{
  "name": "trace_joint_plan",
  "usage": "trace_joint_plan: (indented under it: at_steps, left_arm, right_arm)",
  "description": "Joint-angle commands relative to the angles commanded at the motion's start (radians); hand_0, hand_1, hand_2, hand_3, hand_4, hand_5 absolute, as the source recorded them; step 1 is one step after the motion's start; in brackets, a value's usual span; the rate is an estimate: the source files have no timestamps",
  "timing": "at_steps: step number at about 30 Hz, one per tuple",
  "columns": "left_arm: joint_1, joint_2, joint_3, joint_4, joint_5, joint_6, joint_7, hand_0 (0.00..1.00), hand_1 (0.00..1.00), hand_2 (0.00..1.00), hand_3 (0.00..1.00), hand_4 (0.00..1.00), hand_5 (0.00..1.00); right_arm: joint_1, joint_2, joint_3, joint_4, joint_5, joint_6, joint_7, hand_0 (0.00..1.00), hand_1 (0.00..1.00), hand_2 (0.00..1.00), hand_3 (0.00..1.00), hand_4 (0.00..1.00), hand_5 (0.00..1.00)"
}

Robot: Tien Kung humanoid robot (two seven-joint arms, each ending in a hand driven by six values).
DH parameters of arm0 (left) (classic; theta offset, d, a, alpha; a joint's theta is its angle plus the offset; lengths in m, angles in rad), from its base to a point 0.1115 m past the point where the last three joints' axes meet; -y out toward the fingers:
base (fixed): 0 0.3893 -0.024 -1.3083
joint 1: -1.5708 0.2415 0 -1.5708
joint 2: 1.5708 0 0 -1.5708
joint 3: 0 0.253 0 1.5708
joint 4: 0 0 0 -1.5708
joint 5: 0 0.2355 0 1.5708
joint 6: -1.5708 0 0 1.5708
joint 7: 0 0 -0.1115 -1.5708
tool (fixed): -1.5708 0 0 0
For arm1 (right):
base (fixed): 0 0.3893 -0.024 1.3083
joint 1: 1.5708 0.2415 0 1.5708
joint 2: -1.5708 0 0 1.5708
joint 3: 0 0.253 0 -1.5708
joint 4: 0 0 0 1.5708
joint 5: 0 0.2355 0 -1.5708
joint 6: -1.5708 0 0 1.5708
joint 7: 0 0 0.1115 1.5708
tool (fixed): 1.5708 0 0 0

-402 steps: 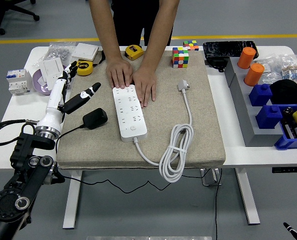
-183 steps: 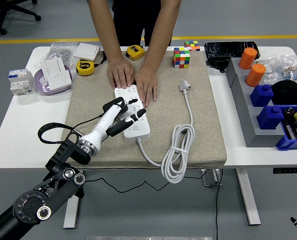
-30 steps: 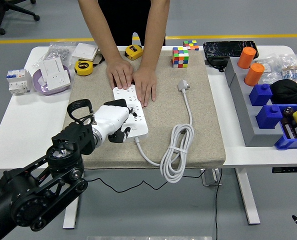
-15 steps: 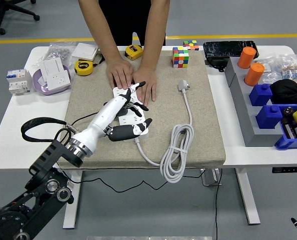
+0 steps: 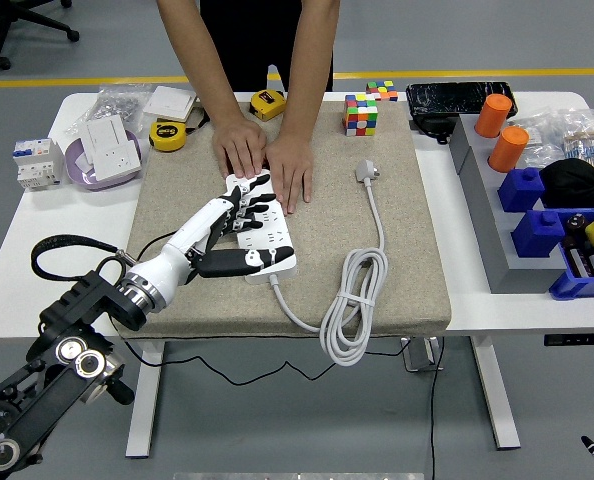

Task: Pick up the plug,place it near the board,insert it into the board,press the button

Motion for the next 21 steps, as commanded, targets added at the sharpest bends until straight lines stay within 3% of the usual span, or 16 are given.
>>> trace_joint_plan:
  at_steps: [4, 5, 6, 10, 15, 21]
  left_arm:
    - [-0.028, 0.008, 0.007, 0.017, 0.169, -0.087, 0.085, 0.1, 0.084, 0.191, 0.901, 0.638, 0.101]
    - [-0.036, 0.009, 0.016, 0.025, 0.208, -0.107, 0.102, 0.081, 0.047, 0.157, 0.887, 0.556, 0.047]
    - [-0.046, 0.009, 0.029, 0.037, 0.253, -0.123, 0.118, 0.081, 0.047, 0.157, 0.887, 0.556, 0.047]
    - [-0.076, -0.001, 0.068, 0.092, 0.391, -0.136, 0.14, 0.081, 0.047, 0.157, 0.887, 0.556, 0.047]
    - [-0.093, -0.014, 0.095, 0.128, 0.44, -0.152, 0.155, 0.075, 0.042, 0.154, 0.892, 0.532, 0.023]
    - [-0.103, -0.021, 0.141, 0.156, 0.438, -0.174, 0.165, 0.072, 0.041, 0.155, 0.885, 0.507, 0.002]
  right_arm:
    - [0.0, 0.0, 0.003, 0.0, -0.001, 0.0, 0.0, 0.953, 0.903, 0.852, 0.872, 0.998, 0.998]
    - [0.001, 0.0, 0.004, 0.0, -0.002, 0.0, -0.001, 0.953, 0.901, 0.852, 0.871, 0.998, 0.998]
    - [0.002, 0.001, 0.005, 0.0, -0.002, 0.0, -0.001, 0.953, 0.901, 0.852, 0.871, 0.998, 0.998]
    - [0.005, 0.001, 0.003, 0.0, 0.001, -0.001, -0.001, 0.953, 0.901, 0.852, 0.871, 0.998, 0.998]
    - [0.007, 0.001, 0.004, 0.0, 0.002, -0.001, 0.0, 0.952, 0.901, 0.852, 0.871, 0.998, 0.998]
    - [0.005, 0.003, 0.006, 0.0, 0.001, -0.002, 0.0, 0.952, 0.901, 0.851, 0.87, 0.998, 0.998]
